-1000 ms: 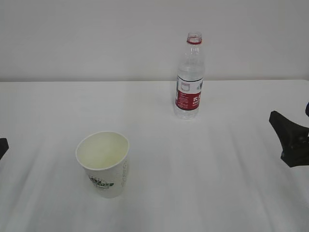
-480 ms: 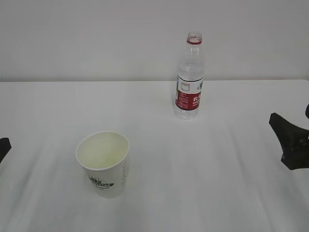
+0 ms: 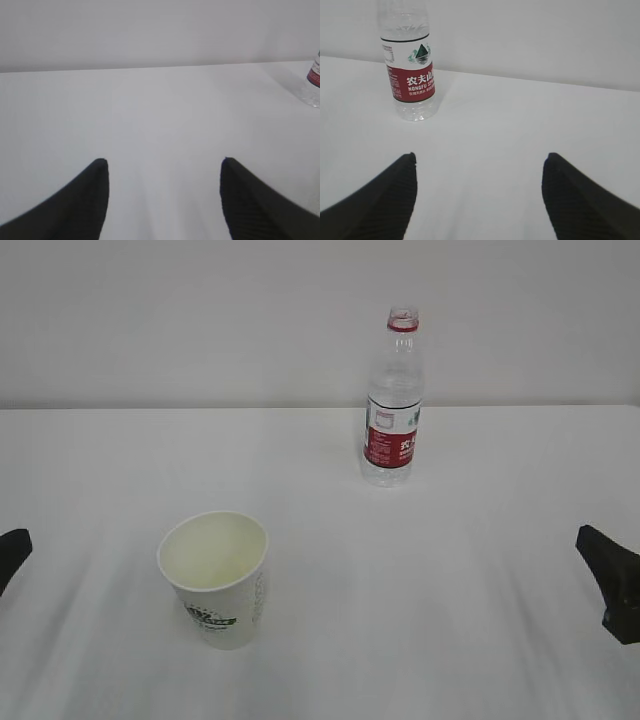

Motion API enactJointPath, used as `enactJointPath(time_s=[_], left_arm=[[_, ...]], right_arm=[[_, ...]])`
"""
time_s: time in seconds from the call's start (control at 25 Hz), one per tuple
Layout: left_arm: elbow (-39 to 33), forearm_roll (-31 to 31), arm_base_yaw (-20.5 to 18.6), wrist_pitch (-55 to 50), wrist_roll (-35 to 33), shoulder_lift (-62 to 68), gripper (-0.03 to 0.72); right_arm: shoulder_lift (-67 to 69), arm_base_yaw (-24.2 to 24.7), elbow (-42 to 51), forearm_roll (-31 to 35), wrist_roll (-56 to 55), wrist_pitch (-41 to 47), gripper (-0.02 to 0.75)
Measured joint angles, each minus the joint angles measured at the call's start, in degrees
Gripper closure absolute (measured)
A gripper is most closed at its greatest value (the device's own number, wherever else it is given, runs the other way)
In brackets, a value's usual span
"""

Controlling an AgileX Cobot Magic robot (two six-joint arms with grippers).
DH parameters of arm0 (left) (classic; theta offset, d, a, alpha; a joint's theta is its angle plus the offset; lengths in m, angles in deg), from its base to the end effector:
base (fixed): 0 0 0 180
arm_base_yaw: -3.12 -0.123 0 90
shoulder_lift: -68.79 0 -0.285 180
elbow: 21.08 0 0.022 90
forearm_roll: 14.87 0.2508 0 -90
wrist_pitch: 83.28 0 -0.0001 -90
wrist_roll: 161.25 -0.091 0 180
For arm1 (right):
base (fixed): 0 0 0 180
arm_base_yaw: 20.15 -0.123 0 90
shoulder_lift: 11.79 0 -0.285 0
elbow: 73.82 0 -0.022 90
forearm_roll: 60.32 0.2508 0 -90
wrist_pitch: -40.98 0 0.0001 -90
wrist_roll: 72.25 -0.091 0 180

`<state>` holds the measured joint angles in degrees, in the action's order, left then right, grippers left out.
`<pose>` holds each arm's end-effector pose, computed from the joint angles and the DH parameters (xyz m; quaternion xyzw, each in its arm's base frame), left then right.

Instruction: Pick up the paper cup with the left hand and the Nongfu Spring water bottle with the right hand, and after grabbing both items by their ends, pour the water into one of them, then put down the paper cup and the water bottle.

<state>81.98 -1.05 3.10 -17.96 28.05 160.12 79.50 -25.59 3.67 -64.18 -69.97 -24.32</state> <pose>0.1655 -0.0197 0.1459 0.0439 0.7828 -0.1041 0.6119 0.1638 0.0212 0.1449 -0.0828 0.7810 0.0324 0.6182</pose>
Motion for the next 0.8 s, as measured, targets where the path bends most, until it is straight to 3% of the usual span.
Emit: enactJointPath(time_s=[0.52,0.8], left_arm=[[0.0,5.14,0.0,-1.85,1.35,0.0,0.218],[0.0,13.68,0.0,-0.66,2.66,0.0,0.221]], right_arm=[[0.0,0.0,0.0,-1.6,-0.09,0.0,0.15],[0.0,0.0,0.0,-3.22,-0.77,0.0,0.15]])
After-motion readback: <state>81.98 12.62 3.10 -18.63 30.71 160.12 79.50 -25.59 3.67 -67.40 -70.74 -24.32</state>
